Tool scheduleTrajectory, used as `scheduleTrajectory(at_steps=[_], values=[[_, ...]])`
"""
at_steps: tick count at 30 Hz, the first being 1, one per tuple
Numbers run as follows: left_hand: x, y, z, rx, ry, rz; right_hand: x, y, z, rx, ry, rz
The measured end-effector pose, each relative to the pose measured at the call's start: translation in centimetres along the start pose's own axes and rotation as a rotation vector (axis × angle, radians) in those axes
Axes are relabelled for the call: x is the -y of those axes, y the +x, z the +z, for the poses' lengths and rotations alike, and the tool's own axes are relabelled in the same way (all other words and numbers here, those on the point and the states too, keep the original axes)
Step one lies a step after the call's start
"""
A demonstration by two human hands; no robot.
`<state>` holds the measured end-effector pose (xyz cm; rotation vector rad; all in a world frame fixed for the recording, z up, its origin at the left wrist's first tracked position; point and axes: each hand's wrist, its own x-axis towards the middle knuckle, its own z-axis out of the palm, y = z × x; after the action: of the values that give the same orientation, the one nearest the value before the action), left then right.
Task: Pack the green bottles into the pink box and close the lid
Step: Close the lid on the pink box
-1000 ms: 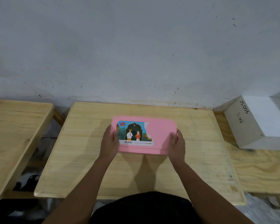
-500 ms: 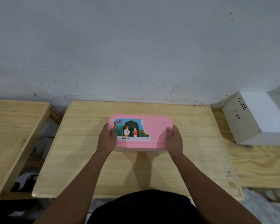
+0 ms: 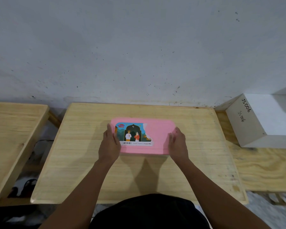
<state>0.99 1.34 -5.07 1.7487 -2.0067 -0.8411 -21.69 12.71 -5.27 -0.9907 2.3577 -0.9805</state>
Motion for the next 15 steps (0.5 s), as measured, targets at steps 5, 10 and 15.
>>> scheduleTrajectory(at_steps=[5,10,15], values=[[0.4,1.4,-0.4,0.065,0.251,0.205,0.6,1.8,0.7,0.022,-0.373,-0.18],[-0.4,3.0,-0.6,0.189,0.284,0.231,1.2,2.8,1.6,0.072,-0.465,-0.204],[-1.2,2.8,0.0,0.078,0.321,0.228,1.4,2.7,1.7,0.058,-0.408,-0.185]])
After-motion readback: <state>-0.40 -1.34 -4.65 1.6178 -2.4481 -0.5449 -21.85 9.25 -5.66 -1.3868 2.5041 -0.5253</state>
